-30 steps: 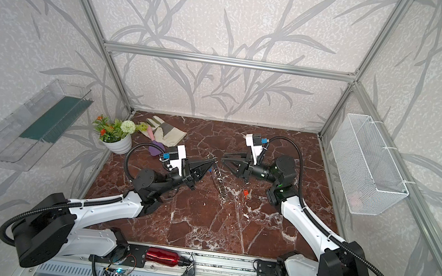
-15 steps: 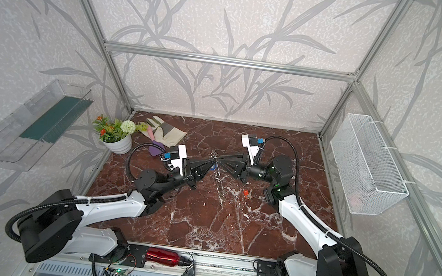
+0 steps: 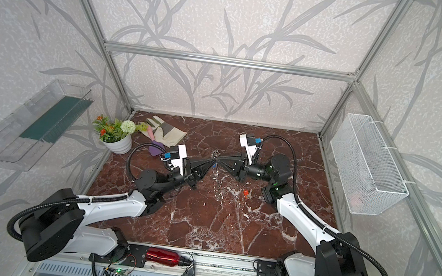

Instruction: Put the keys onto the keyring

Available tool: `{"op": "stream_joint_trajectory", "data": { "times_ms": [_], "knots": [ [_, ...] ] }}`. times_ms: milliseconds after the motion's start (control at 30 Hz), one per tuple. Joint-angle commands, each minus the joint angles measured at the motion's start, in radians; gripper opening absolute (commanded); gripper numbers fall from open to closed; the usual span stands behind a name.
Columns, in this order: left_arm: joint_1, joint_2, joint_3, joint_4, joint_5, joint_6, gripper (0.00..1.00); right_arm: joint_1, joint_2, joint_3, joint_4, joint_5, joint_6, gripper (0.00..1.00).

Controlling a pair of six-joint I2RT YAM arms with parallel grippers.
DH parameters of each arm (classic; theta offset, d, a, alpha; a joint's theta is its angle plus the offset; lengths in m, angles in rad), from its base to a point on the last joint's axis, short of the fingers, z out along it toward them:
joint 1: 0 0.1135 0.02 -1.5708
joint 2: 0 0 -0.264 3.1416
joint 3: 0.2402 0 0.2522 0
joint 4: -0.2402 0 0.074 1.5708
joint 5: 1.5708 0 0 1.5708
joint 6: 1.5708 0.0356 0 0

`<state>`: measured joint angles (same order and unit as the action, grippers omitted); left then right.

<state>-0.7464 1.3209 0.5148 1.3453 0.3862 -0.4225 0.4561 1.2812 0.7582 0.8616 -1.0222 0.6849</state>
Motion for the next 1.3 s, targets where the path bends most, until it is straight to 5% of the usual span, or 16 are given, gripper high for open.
{"op": "stream_joint_trajectory", "data": {
  "times_ms": [0,300,733,833,1100,1267],
  "knots": [
    [-0.005,0.009,0.013,0.067,-0.002,-0.010,0.00,0.006,-0.008,0.012,0.034,-0.022,-0.003,0.06],
    [-0.003,0.006,0.006,0.040,-0.010,-0.032,0.00,0.007,-0.040,0.010,-0.044,-0.009,-0.084,0.00],
    [-0.001,-0.162,-0.004,-0.286,-0.028,0.034,0.00,0.007,-0.052,0.030,-0.110,0.007,-0.189,0.00],
    [-0.001,-0.196,0.003,-0.368,-0.033,0.042,0.08,0.006,-0.052,0.043,-0.175,0.010,-0.214,0.00],
    [0.023,-0.387,0.093,-0.886,-0.051,0.080,0.34,0.007,-0.057,0.078,-0.306,0.015,-0.344,0.00],
    [0.047,-0.486,0.245,-1.376,0.014,0.304,0.49,0.007,-0.057,0.099,-0.369,-0.032,-0.421,0.00]
  ]
}}
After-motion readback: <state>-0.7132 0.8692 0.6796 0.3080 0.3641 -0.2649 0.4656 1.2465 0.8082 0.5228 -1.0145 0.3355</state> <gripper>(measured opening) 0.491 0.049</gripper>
